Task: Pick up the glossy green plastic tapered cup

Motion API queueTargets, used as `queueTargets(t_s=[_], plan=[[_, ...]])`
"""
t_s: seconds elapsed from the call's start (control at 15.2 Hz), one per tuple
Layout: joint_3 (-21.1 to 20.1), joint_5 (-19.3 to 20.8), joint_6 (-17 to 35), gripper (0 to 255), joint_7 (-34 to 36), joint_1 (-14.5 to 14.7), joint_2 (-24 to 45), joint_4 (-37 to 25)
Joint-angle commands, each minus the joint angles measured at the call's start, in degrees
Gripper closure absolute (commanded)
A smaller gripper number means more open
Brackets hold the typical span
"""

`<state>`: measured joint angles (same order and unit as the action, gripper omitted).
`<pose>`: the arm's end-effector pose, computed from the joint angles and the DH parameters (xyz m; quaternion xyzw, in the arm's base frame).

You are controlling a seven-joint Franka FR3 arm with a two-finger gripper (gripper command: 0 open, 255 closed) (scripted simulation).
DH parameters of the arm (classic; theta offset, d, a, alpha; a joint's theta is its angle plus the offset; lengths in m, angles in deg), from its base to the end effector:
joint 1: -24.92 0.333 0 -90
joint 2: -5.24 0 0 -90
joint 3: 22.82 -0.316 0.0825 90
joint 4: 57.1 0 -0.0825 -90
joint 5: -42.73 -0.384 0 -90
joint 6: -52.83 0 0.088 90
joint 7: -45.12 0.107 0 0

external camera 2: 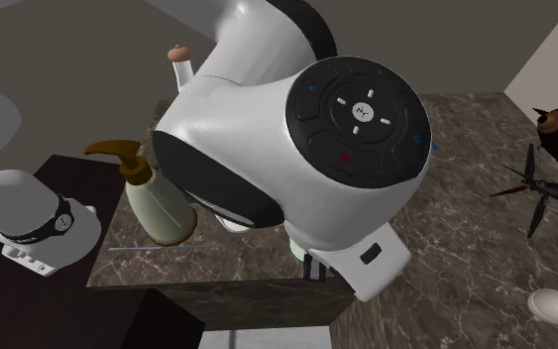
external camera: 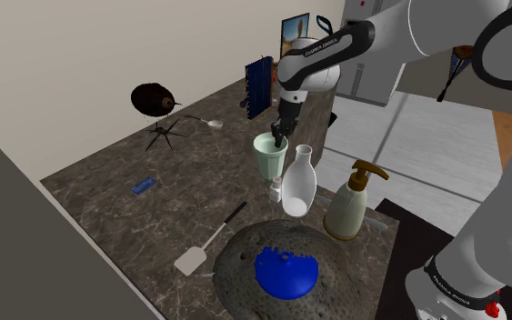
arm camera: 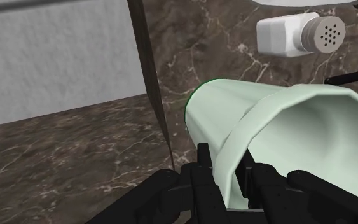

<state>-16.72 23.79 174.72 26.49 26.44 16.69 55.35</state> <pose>0.5932 -0.0310 0.3730 -0.9911 -0.0331 -0.0101 0.1284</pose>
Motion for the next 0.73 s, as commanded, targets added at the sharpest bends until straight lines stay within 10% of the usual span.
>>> queueTargets(t_s=[0.0, 0.66], plan=[[0.08, 0.35, -1.37, 255, 0.48, 0.00, -0.73, -0.72], [0.34, 1.65, -7.47, 255, 2.49, -0.04, -3.30, -4.52]])
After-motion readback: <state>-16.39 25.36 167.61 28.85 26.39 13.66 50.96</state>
